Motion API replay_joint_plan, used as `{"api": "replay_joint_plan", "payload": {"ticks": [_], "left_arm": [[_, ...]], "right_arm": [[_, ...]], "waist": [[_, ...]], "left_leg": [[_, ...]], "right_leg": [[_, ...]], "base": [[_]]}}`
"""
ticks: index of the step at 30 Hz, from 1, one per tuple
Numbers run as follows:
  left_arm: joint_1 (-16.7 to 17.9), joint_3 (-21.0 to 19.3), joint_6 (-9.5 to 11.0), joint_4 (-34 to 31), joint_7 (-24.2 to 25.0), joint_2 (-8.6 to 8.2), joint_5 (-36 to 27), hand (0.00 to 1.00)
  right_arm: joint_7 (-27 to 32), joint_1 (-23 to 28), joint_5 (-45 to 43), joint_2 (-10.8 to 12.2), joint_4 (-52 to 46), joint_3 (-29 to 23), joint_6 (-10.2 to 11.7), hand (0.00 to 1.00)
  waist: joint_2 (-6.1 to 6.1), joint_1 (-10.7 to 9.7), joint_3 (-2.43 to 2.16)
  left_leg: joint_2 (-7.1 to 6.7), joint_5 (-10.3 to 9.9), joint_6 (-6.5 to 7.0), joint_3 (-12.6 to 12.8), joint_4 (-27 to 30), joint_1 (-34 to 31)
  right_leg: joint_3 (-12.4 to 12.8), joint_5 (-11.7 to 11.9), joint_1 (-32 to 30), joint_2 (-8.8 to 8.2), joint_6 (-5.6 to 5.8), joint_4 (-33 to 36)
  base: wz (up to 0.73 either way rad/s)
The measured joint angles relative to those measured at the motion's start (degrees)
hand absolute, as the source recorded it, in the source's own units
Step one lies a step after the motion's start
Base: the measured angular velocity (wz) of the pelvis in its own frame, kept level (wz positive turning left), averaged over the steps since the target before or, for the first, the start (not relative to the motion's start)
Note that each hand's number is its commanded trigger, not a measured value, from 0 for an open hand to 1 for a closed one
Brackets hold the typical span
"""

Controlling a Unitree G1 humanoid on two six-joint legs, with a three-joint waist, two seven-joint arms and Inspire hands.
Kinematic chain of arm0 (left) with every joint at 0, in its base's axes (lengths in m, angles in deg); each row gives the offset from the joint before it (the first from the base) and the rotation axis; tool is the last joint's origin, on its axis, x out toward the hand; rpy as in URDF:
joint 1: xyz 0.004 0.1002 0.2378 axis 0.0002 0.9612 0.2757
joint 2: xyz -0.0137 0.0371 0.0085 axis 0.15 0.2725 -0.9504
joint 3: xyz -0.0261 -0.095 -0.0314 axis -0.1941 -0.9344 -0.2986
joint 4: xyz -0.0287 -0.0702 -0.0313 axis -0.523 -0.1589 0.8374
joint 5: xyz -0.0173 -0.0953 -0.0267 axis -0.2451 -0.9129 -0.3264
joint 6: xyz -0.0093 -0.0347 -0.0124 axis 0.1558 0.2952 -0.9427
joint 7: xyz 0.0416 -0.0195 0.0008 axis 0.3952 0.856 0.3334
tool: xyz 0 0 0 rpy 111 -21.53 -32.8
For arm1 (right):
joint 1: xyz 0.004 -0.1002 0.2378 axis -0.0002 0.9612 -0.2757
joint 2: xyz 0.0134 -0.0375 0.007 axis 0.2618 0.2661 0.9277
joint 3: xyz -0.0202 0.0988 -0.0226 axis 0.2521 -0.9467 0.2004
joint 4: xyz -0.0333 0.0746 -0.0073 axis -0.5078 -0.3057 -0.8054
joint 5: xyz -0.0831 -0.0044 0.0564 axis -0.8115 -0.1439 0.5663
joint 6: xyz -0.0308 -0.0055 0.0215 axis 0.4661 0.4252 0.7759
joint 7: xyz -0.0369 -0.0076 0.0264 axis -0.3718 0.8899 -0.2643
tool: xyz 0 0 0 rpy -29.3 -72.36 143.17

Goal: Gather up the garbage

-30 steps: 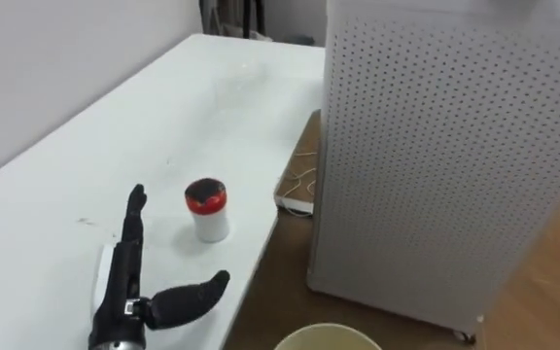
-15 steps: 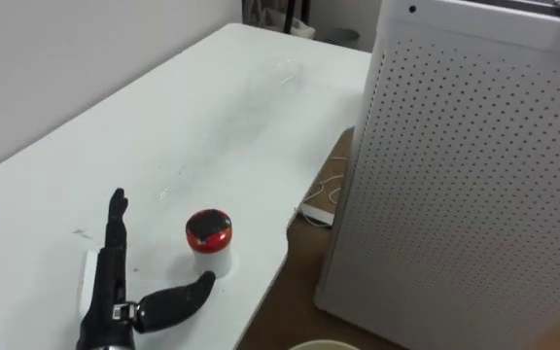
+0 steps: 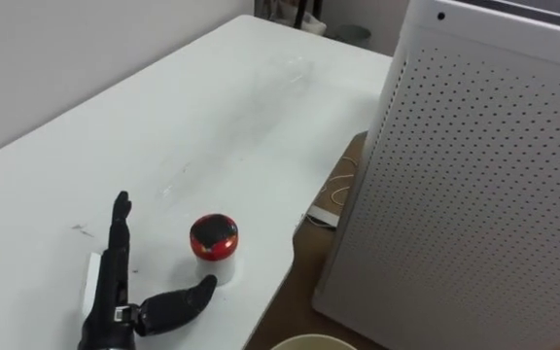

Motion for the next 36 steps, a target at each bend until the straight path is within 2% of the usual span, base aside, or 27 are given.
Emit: {"api": "replay_joint_plan", "payload": {"ticks": [4,14,20,29,36], "left_arm": [[0.3,1.9,0.0,0.0,0.7,0.56,0.0,0.00],[0.3,2.1,0.0,0.3,0.9,0.79,0.0,0.00],[0.3,2.2,0.0,1.0,0.8,0.85,-1.7,0.00],[0.3,2.9,0.0,1.1,-0.3,1.01,-2.9,0.00],[0.3,2.9,-0.4,3.7,-0.2,1.17,-2.9,0.00]], "right_arm": [[-0.1,0.0,0.0,0.0,-0.5,1.3,0.0,1.00],[-0.6,0.0,0.0,0.0,-0.9,1.8,0.2,1.00],[-0.6,0.0,-0.3,0.0,-1.0,2.3,0.4,1.00],[-0.6,0.0,-0.3,0.0,-1.2,2.4,0.4,1.00],[-0.6,0.5,-0.3,0.0,-1.9,3.0,0.4,1.00]], "waist": [[0.13,0.0,-0.03],[0.02,-0.3,0.00],[-0.31,-1.4,0.05],[-0.49,-1.7,-0.08],[-0.66,-1.8,-0.15]], "left_leg": [[0.07,0.0,-0.03,-0.2,0.0,0.5],[0.10,0.1,-0.01,0.1,-0.6,1.7],[0.07,0.3,-0.01,0.2,-1.5,2.4],[0.25,0.4,-0.07,1.0,-2.1,3.1],[0.35,0.4,-0.06,1.6,-2.3,4.0]], "right_leg": [[-0.2,0.0,0.6,0.07,0.00,-0.4],[-0.6,0.0,1.4,-0.05,0.01,-0.5],[-0.6,0.0,2.0,-0.09,0.01,-0.5],[0.4,0.0,2.0,0.15,0.01,-0.6],[0.9,0.0,2.9,0.33,0.02,-1.4]], "base": [[0.03],[0.00],[0.00],[-0.04],[-0.04]]}}
